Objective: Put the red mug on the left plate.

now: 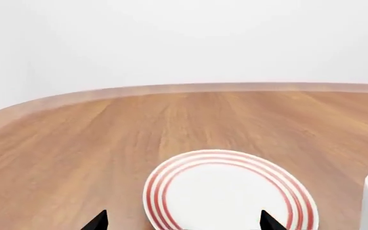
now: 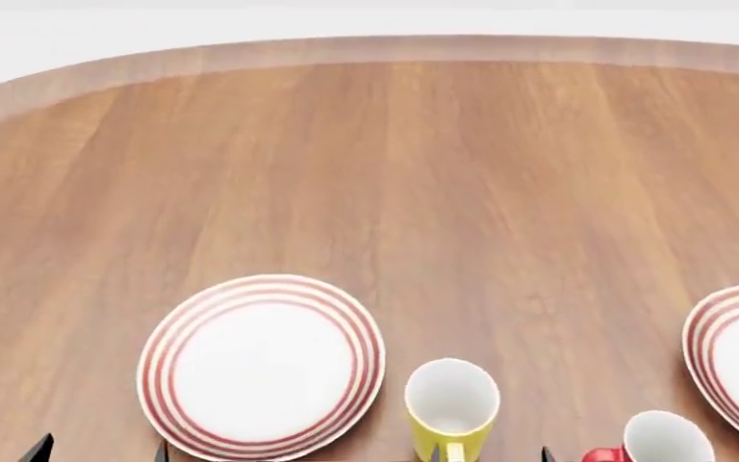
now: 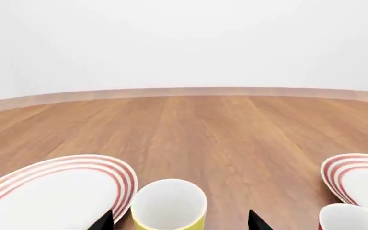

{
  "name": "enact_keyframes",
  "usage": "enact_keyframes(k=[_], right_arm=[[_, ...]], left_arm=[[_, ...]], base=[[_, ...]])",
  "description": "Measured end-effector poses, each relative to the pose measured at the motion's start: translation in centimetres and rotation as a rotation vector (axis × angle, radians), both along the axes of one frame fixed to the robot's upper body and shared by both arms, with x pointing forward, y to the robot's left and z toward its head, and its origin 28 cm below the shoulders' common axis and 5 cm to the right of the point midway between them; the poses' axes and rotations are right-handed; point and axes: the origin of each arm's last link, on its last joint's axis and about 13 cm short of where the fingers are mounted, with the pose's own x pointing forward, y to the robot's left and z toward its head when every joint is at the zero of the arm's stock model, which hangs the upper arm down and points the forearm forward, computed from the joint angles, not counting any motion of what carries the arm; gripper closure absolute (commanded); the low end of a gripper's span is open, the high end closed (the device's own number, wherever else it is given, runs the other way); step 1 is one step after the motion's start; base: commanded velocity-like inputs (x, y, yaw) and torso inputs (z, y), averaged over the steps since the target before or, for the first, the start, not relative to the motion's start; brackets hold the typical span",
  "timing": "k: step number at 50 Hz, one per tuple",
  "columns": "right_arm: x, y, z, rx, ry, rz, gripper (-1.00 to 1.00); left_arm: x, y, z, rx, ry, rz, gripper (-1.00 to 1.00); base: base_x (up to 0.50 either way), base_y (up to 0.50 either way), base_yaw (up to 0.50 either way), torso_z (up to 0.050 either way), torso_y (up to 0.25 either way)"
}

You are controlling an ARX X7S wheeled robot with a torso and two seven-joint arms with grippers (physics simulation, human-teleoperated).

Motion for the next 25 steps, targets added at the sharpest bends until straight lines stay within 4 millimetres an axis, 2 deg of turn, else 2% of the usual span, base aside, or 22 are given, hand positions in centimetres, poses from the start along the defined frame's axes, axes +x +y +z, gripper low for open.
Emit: enact_keyframes(k=[9,17,25], right_arm=[[0.0,0.0,0.0,0.002,0.000,0.000,-1.00],[0.0,0.0,0.3,0.023,0.024,-0.016,-1.00],[0.2,0.1,1.7,0.053,0.084,-0.078,-1.00]], left_arm=[[0.0,0.0,0.0,0.001,0.000,-0.001,-1.00],[0.0,0.0,0.0,0.002,0.000,0.000,-1.00],[0.1,0.0,-0.1,-0.001,0.004,0.001,-1.00]], base=[[0.31,0.29,0.00,0.000,0.000],[0.00,0.00,0.00,0.000,0.000],[0.00,0.00,0.00,0.000,0.000]])
